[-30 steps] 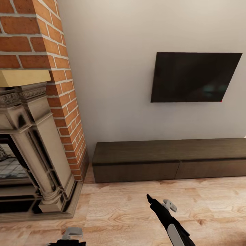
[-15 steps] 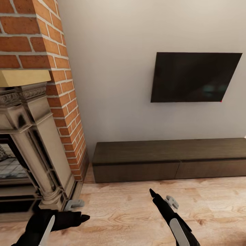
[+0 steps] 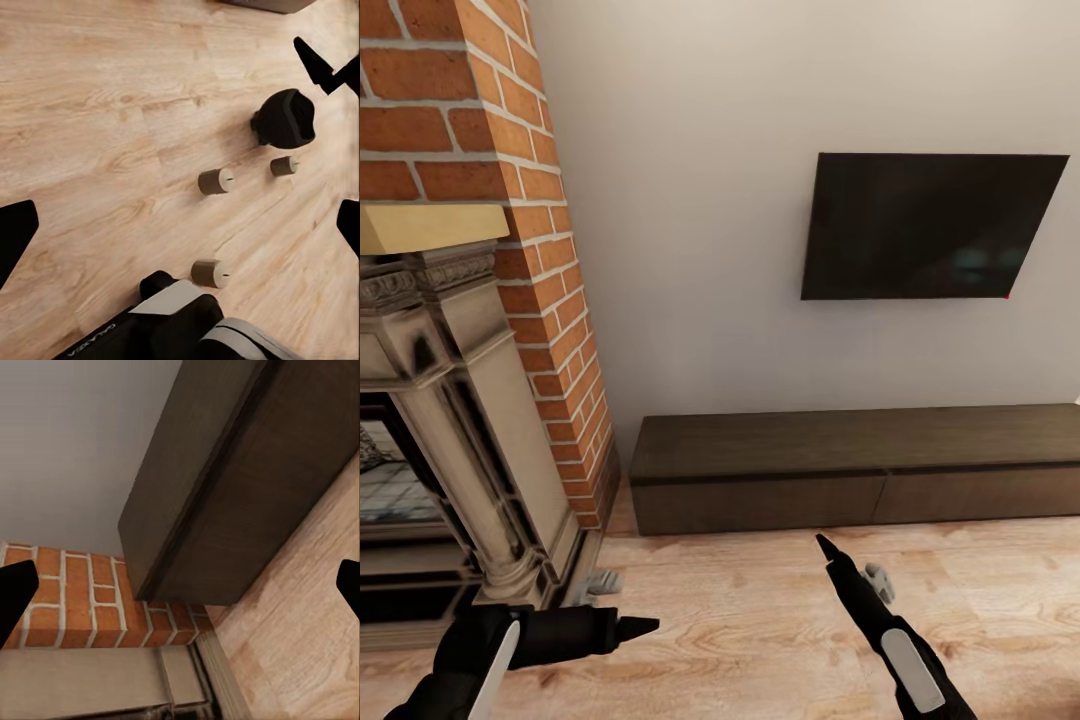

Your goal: Place each of the two pumpkins and all three candles from the living room inside a cabinet in the living room (use any cabinet), then make sure every cabinet is closed, and position the cauldron so it is next to a table in the living room.

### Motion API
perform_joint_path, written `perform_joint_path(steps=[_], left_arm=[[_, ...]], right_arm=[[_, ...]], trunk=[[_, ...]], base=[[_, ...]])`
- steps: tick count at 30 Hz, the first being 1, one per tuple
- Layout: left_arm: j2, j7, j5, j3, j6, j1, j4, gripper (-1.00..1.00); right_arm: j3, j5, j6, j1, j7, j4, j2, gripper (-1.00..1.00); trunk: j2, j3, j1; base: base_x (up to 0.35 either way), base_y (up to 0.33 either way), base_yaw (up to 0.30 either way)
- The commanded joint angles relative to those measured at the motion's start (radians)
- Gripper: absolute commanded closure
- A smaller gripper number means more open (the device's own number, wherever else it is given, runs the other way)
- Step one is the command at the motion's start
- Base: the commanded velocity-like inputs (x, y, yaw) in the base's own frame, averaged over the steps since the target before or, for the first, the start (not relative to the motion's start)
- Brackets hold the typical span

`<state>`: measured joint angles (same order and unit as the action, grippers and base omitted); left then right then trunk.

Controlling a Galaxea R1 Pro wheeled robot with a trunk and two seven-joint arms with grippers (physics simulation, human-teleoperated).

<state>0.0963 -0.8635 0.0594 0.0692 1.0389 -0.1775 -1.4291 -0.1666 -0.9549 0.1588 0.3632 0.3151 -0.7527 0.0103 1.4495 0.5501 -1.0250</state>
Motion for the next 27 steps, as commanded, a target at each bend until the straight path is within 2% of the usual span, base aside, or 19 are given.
perform_joint_path(steps=[1, 4, 5, 9, 13, 22, 27], left_arm=[[0.0, -0.046, 0.004, 0.001, 0.008, -0.001, 0.002, -1.0], [0.0, -0.088, 0.004, 0.002, 0.008, 0.0, 0.004, -1.0], [-0.001, -0.103, 0.005, 0.002, 0.008, 0.0, 0.004, -1.0], [-0.001, -0.13, 0.003, 0.003, 0.008, 0.002, 0.007, -1.0], [-0.001, -0.14, 0.005, 0.003, 0.008, 0.001, 0.038, -1.0], [-0.001, -0.147, 0.008, 0.006, 0.0, 0.0, 0.082, -1.0], [-0.001, -0.148, 0.008, 0.008, -0.021, -0.001, 0.113, -1.0]], right_arm=[[-0.006, -0.024, 0.015, 0.001, 0.022, 0.0, -0.009, -1.0], [-0.006, -0.06, 0.019, 0.001, 0.05, 0.001, -0.023, -1.0], [-0.006, -0.088, 0.025, 0.002, 0.067, 0.001, -0.028, -1.0], [-0.007, -0.14, 0.053, 0.002, 0.091, 0.006, -0.034, -1.0], [-0.007, -0.166, 0.061, 0.002, 0.097, 0.02, -0.034, -1.0], [-0.008, -0.182, 0.058, 0.004, 0.088, 0.069, -0.035, -1.0], [-0.028, -0.182, 0.056, 0.006, 0.085, 0.082, -0.035, -1.0]], trunk=[[0.001, 0.001, 0.0], [0.001, 0.001, 0.0], [0.001, 0.001, 0.0], [0.001, 0.001, 0.0], [0.001, 0.001, 0.0], [0.001, 0.001, 0.0], [0.001, 0.001, 0.0]], base=[[0.0, 0.0, 0.0], [0.0, 0.0, 0.0], [0.0, 0.0, 0.0], [0.051, 0.025, 0.0], [0.192, 0.114, 0.0], [0.201, 0.071, 0.0], [0.248, 0.009, 0.0]])
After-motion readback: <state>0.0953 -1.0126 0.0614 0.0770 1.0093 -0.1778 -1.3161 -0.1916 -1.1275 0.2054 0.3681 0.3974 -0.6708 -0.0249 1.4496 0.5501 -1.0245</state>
